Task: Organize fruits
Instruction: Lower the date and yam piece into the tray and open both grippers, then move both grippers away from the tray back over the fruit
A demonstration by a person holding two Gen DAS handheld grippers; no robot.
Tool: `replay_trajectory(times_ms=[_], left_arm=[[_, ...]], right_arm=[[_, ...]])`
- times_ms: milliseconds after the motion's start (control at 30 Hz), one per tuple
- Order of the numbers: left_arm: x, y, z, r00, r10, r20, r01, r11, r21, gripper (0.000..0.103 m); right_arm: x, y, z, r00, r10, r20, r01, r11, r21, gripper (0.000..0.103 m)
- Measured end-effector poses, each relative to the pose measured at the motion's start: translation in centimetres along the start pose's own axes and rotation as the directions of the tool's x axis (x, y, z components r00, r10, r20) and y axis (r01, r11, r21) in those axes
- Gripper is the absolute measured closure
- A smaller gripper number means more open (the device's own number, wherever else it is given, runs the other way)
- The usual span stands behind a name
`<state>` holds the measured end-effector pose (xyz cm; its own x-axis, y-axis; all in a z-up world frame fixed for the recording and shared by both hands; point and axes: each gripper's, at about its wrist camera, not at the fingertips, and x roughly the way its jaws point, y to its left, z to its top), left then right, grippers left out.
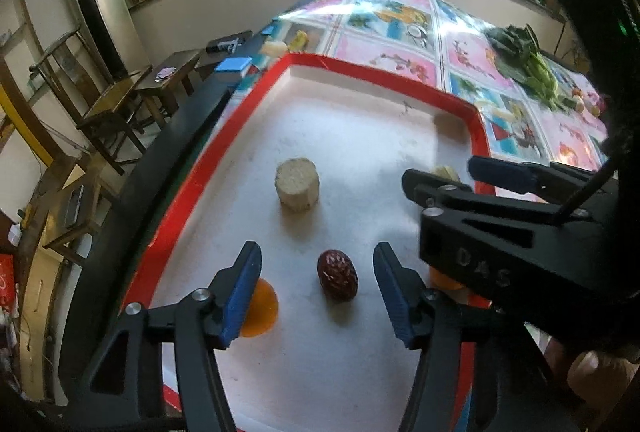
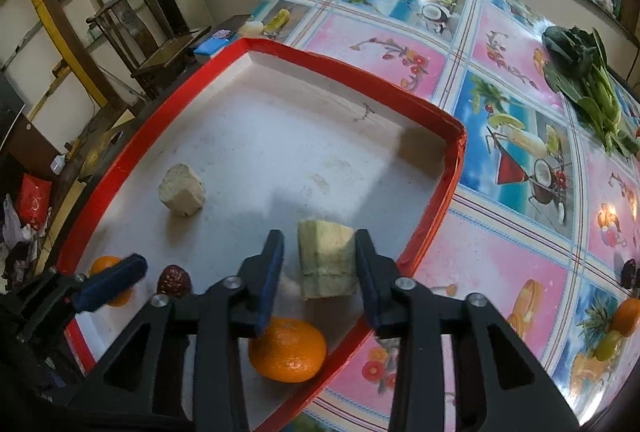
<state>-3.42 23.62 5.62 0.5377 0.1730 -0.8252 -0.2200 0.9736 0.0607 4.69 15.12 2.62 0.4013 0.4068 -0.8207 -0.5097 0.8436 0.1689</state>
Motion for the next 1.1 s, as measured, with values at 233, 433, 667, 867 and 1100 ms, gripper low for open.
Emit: replay_trajectory(times_ms=[233, 433, 667, 867, 1100], left_arm=[[-0.8, 0.1, 0.8, 1.000, 0.013, 0.015, -0.013, 1.000, -0.008, 0.044], [-1.6, -0.6, 1.5, 0.999, 0.037, 0.036, -0.037, 0.999, -0.003, 0.044], [-2.0, -2.0, 2.2, 0.994, 0.083, 0.064, -0.084, 0.996, 0.009, 0.044], [-2.5, -4.4, 2.8, 0.994, 0.072, 0.083, -0.076, 0.996, 0.045, 0.044], [-3.0, -7.5, 3.3, 0.994, 0.043, 0.101, -0.053, 0.994, 0.096, 0.042]], right_arm=[[-2.3, -0.6, 0.9, 0.998, 0.004, 0.065, -0.006, 1.000, 0.030, 0.041], [-5.9, -1.6, 1.0, 0.988, 0.021, 0.151, -0.032, 0.997, 0.069, 0.041], [-12.9, -3.7, -1.2, 0.951, 0.079, 0.300, -0.128, 0.981, 0.148, 0.041], [-19.8, -4.6, -3.5, 0.897, 0.072, 0.437, -0.160, 0.973, 0.168, 0.028], [-22.0, -4.8, -4.2, 0.882, 0.091, 0.462, -0.179, 0.972, 0.151, 0.028]])
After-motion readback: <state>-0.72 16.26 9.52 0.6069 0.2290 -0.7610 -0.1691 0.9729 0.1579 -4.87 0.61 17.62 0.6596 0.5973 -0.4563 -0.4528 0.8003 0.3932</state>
